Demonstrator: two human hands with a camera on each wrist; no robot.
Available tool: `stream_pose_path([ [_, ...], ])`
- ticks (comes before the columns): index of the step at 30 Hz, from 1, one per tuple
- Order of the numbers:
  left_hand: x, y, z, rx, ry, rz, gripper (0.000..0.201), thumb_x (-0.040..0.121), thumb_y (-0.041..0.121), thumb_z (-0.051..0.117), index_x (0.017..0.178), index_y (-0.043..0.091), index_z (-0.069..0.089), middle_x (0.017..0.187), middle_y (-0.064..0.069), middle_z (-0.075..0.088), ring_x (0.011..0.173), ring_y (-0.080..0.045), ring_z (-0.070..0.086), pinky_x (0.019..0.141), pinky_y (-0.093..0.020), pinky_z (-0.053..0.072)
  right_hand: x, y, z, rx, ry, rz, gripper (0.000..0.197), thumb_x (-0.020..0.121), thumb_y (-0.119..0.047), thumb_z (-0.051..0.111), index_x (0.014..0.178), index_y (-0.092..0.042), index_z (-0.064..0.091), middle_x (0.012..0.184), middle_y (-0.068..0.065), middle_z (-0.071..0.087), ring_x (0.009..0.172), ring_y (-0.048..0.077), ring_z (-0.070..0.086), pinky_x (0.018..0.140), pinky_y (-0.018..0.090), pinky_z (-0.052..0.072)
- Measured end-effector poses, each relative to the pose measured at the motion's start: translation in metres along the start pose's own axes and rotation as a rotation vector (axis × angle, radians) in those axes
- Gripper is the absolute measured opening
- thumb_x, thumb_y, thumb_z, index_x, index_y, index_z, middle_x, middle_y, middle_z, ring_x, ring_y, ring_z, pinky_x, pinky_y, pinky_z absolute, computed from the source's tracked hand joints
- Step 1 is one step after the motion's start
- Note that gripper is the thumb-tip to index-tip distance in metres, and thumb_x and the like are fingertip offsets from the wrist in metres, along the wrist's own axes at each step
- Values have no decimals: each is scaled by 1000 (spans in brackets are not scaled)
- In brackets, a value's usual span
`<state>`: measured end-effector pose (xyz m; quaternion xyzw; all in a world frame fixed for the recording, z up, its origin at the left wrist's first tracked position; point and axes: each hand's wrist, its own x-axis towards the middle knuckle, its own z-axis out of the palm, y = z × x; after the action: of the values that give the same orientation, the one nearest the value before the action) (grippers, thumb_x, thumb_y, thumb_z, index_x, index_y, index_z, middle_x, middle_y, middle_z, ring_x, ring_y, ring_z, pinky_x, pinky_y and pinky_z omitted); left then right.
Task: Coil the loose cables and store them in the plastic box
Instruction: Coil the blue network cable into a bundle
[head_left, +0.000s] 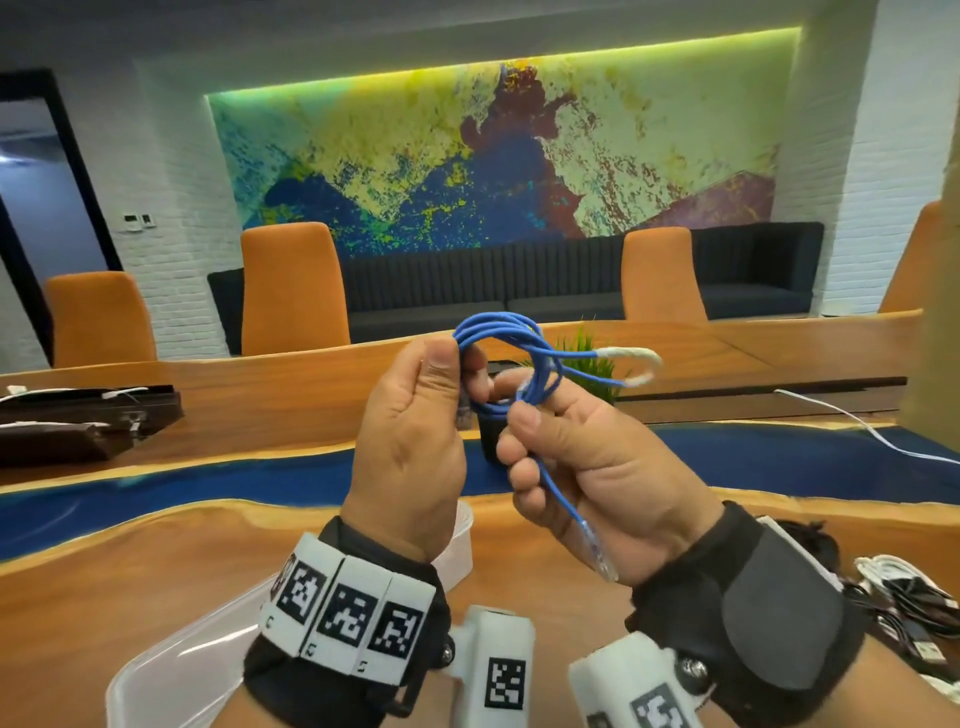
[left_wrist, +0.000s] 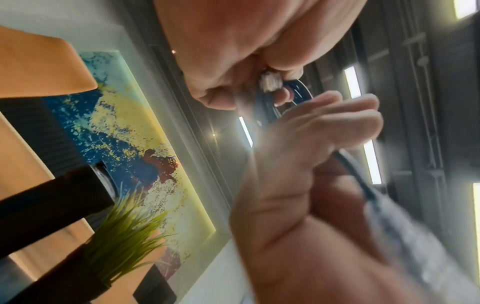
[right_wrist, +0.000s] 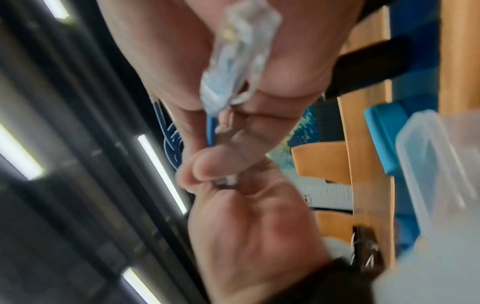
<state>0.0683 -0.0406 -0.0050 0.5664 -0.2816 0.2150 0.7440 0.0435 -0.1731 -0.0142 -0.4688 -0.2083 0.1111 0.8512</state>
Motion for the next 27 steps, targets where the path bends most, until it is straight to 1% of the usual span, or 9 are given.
stream_pose_path([
  [2,5,6,-3,-94,82,12,32,99,38,43,83,16,59,68,1,54,73,-17,57,81,-36,53,1,8,-1,-161,-12,-6,35,86,-9,61,119,-14,54,67,10,62,52,16,59,46,24,49],
  [6,15,21,-13,-330,142,-25,30,98,33,38,84,11,53,61,2,51,66,-14,52,76,-28,52,4,29,-9,-711,-39,95,7,93,0,58,96,-5,53,68,10,65,56,16,63,52,28,52],
  [9,15,27,-17,-414,132,-84,34,103,31,35,84,11,54,60,1,50,64,-13,53,73,-26,52,6,32,-17,-1037,-128,212,6,94,-8,61,93,-2,58,77,12,69,61,13,64,58,27,54],
  [12,12,29,-15,-450,89,-109,34,102,31,35,84,9,55,63,-1,51,64,-14,58,70,-26,56,6,37,-19,-1215,-269,378,12,94,-15,62,104,-9,65,99,13,73,79,22,71,71,30,59],
  [16,12,31,-17,-467,44,-167,35,101,34,37,85,11,57,63,0,53,65,-14,61,67,-26,56,8,41,-17,-1366,-284,362,10,93,-21,63,101,-18,68,99,5,73,84,21,71,77,36,60],
  [19,10,37,-15,-461,-55,-239,33,98,37,39,85,13,57,67,-1,53,63,-12,61,63,-26,55,9,30,-27,-1417,-107,236,9,92,-19,63,84,-24,66,83,2,71,73,15,70,70,32,60],
  [22,6,38,-9,-381,-181,-315,34,94,39,41,83,11,57,65,-1,55,59,-12,60,57,-25,54,12,12,-45,-1380,163,64,14,92,-15,63,79,-19,67,71,5,68,58,15,65,51,22,50],
  [25,2,32,-3,-280,-271,-355,33,89,38,46,78,10,60,63,-2,55,61,-15,59,56,-24,52,10,-7,-54,-973,379,10,12,92,-7,62,82,-8,69,63,12,62,46,14,54,41,24,40],
  [27,0,26,-2,-187,-313,-374,34,89,38,47,76,10,61,61,-3,54,61,-18,59,54,-24,52,7,-19,-53,-769,430,-31,11,92,-2,58,88,-1,68,64,13,60,47,13,53,41,23,40],
])
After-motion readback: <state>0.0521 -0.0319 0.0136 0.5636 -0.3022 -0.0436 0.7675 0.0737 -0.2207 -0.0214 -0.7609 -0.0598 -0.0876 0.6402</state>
